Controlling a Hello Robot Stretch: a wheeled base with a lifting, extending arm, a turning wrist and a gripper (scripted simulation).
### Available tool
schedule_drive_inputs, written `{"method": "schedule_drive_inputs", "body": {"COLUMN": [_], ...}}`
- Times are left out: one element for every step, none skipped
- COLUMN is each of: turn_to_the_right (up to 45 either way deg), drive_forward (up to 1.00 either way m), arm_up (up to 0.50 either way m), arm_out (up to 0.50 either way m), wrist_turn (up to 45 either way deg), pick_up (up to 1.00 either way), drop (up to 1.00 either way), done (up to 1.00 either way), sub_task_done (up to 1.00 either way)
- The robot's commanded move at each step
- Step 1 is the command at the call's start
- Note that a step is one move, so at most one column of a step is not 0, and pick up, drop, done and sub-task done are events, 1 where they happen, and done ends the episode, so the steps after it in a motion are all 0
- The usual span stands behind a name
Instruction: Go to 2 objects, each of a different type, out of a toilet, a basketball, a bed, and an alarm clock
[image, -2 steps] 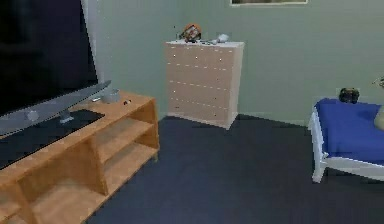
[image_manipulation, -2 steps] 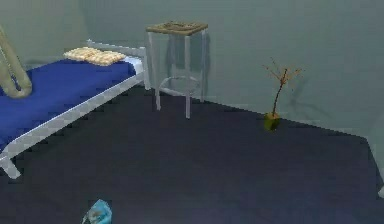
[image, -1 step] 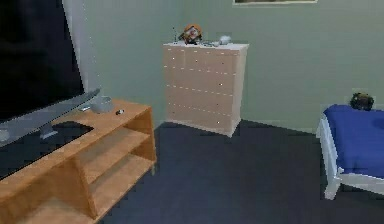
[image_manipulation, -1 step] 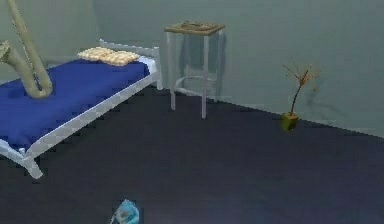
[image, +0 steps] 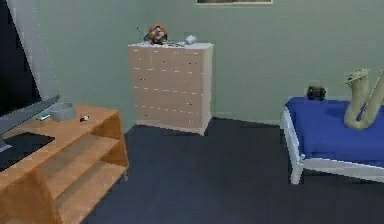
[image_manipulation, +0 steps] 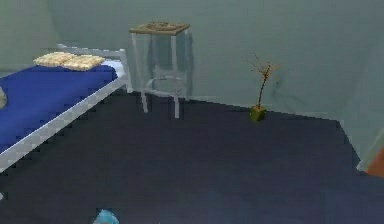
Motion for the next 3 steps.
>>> {"method": "schedule_drive_inputs", "body": {"turn_to_the_right": [0.0, 15.0, 0.0], "drive_forward": [0.45, 0.00, 0.45], "arm_up": [0.00, 0.00, 0.00], "arm_out": [0.00, 0.00, 0.00], "wrist_turn": [0.0, 0.0, 0.0], "pick_up": [0.00, 0.00, 0.00], "drop": [0.00, 0.00, 0.00], "done": [0.00, 0.00, 0.00], "sub_task_done": [0.00, 0.00, 0.00]}}
